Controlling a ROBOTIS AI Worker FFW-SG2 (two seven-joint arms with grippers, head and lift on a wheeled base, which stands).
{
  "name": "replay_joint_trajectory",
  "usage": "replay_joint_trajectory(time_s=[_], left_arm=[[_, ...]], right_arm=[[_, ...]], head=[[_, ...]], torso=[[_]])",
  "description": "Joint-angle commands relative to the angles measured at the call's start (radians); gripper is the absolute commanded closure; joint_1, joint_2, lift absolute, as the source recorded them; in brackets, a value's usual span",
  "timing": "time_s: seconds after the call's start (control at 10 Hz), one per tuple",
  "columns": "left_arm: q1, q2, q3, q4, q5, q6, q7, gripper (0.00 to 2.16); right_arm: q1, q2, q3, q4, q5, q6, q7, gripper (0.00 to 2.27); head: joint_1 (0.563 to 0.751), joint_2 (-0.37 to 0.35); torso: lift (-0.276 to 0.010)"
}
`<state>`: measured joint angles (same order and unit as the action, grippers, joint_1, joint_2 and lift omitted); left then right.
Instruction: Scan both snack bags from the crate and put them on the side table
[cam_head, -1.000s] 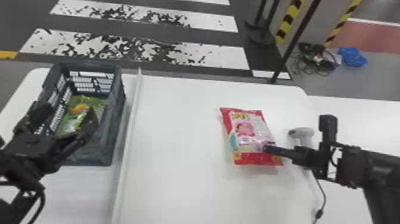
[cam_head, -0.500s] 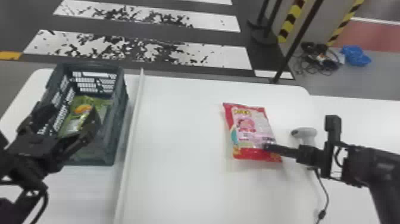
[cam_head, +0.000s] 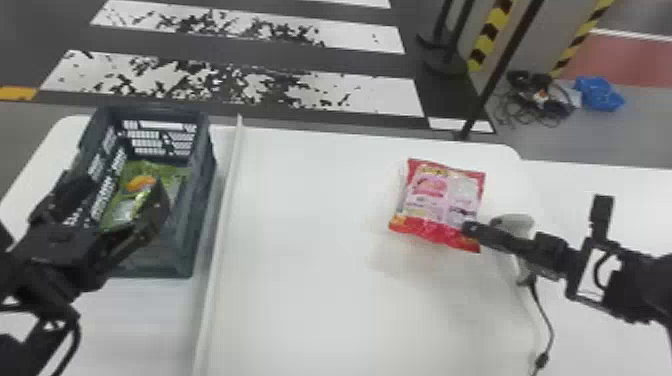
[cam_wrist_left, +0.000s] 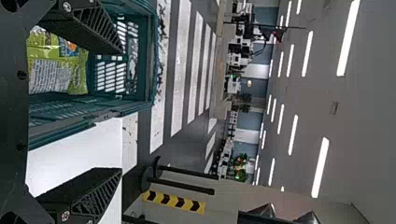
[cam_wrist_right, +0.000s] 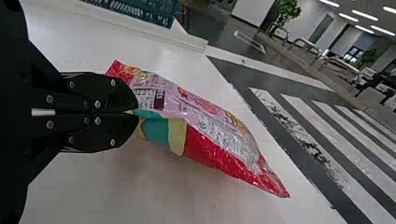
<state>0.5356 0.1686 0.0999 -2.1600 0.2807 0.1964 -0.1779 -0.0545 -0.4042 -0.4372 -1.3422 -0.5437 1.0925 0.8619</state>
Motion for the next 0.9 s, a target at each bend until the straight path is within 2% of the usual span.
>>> replay_joint_trajectory(time_s=[0.0,0.1,0.3,0.6,0.8], left_arm=[[0.003,0.000,0.000,-0.004,0.002,-0.001,0.000,0.10],[0.004,0.002,0.000,-0.006,0.000,-0.001,-0.002,0.10],[0.012,0.002,0.004,-0.014,0.002,-0.001,-0.002,0.10],[0.014,0.005,0.011,-0.015,0.005,-0.001,0.000,0.10],[0.012,0.005,0.011,-0.014,0.005,-0.001,0.000,0.10]], right_arm=[[0.001,-0.002,-0.083,0.014,-0.111,0.045,0.003,2.26],[0.004,-0.002,-0.141,0.014,-0.165,0.048,-0.009,2.26],[0.004,0.005,-0.255,0.018,-0.245,0.027,-0.110,2.26],[0.002,0.002,-0.413,0.081,-0.259,-0.090,-0.224,2.26],[0.015,0.002,-0.469,0.115,-0.265,-0.228,-0.386,2.26]], head=[[0.695,-0.152],[0.695,-0.161],[0.695,-0.204],[0.695,-0.289],[0.695,-0.350]], torso=[[-0.087],[-0.087],[-0.087],[-0.087],[-0.087]])
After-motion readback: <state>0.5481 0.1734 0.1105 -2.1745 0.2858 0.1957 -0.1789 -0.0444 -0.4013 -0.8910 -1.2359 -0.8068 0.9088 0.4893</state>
